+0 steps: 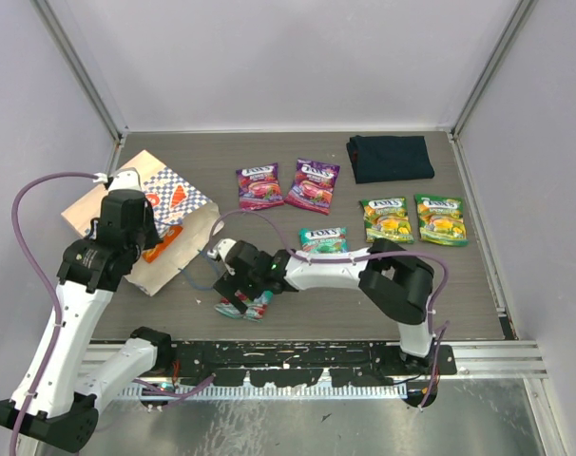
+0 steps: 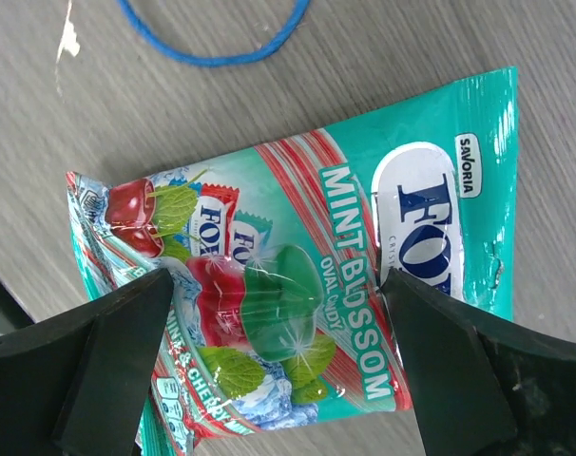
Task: Take the snacks out of the paper bag
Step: Adjust the snack at the center of the board.
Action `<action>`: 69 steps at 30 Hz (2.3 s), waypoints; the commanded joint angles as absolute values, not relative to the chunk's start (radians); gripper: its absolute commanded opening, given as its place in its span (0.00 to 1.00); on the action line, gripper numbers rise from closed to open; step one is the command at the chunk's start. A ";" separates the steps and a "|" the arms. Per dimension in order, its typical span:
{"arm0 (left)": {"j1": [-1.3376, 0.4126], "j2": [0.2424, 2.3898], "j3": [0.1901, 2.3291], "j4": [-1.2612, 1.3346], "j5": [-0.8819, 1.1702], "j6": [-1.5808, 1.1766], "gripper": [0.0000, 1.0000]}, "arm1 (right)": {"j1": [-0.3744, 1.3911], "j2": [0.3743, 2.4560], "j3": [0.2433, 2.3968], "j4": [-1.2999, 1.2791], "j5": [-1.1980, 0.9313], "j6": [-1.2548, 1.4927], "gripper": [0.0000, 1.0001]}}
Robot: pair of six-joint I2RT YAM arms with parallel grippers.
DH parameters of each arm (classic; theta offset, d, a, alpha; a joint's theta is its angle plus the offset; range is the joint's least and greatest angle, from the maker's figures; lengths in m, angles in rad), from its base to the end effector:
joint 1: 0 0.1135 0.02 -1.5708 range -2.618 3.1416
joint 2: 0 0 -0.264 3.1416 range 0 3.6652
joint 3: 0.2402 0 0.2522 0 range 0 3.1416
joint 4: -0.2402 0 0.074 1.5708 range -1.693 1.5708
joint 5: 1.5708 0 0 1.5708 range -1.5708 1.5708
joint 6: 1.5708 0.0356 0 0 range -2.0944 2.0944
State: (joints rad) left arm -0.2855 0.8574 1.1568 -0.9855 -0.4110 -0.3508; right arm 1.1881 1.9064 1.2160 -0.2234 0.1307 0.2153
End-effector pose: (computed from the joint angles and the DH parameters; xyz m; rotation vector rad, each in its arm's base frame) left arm 0.1442 -0.0275 0.3751 -0.2865 2.1737 0.1087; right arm 0.1540 0.3700 0.1665 -1.1305 2.2586 0.4294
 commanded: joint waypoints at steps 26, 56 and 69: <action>-0.281 0.868 1.155 -0.945 -0.358 -0.371 0.00 | 1.282 1.715 1.252 -0.579 0.653 1.058 0.72; -0.281 0.865 1.168 -0.991 -0.360 -0.369 0.00 | 1.208 1.739 1.243 -0.444 0.654 0.493 0.78; -0.281 0.878 1.153 -0.979 -0.359 -0.369 0.00 | 1.261 1.634 1.102 -0.356 0.565 0.731 0.70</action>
